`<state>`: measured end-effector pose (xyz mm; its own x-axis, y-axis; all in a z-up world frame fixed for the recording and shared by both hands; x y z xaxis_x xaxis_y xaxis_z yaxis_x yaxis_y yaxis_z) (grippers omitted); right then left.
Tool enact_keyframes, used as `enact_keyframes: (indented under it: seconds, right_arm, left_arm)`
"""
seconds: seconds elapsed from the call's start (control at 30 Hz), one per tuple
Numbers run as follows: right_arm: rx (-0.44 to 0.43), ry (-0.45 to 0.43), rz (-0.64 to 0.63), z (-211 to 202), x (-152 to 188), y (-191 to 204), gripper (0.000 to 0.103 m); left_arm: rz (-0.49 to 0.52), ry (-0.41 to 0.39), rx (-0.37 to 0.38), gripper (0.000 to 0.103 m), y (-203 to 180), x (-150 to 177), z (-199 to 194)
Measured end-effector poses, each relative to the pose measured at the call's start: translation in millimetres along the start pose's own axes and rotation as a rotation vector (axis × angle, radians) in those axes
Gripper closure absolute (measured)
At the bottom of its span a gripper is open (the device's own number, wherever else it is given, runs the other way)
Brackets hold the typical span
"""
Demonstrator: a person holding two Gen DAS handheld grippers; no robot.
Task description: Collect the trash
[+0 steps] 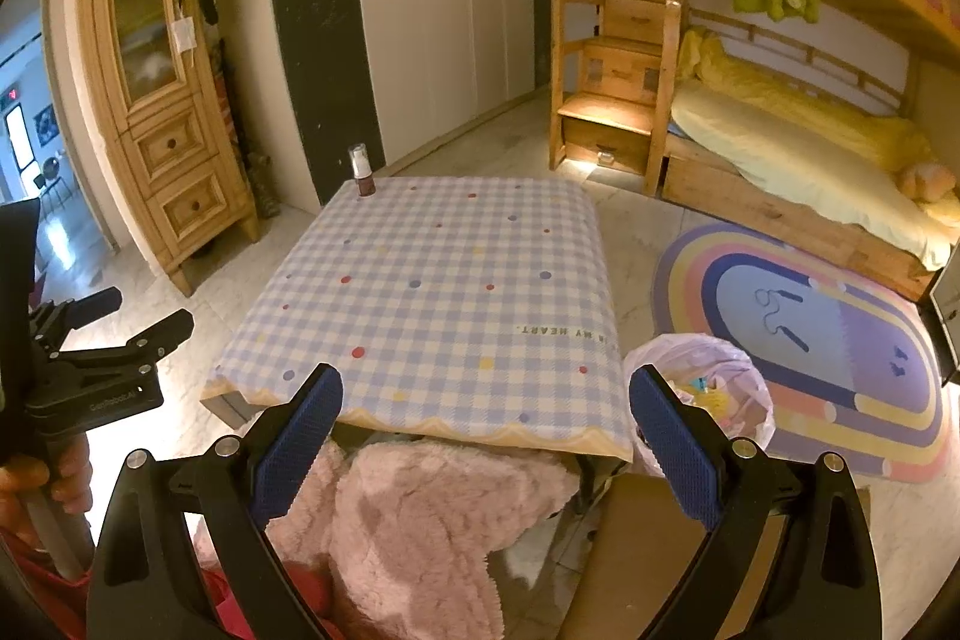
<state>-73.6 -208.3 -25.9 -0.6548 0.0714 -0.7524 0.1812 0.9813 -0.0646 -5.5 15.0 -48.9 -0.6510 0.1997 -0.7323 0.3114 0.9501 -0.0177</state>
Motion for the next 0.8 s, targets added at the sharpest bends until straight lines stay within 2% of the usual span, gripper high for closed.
enact_keyframes:
  seconds: [0.8]
  right_arm:
    - [0.000, -0.001, 0.005, 0.9, -0.4, 0.3, 0.008]
  left_arm:
    - [-0.002, 0.000, 0.000, 0.007, 1.1, -0.7, 0.6]
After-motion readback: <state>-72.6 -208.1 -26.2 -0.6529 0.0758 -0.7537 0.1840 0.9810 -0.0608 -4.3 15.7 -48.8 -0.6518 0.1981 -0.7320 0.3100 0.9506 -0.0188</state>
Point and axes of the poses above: each gripper's, at about its wrist camera, not at the fingertips, and z roughly the way its jaws point, y to its left, x to its underside, the point moved 9 cm from there along z, roughly the way its jaws point, and after that the axes turned 10 degrees about x, right-handed, at the moved point
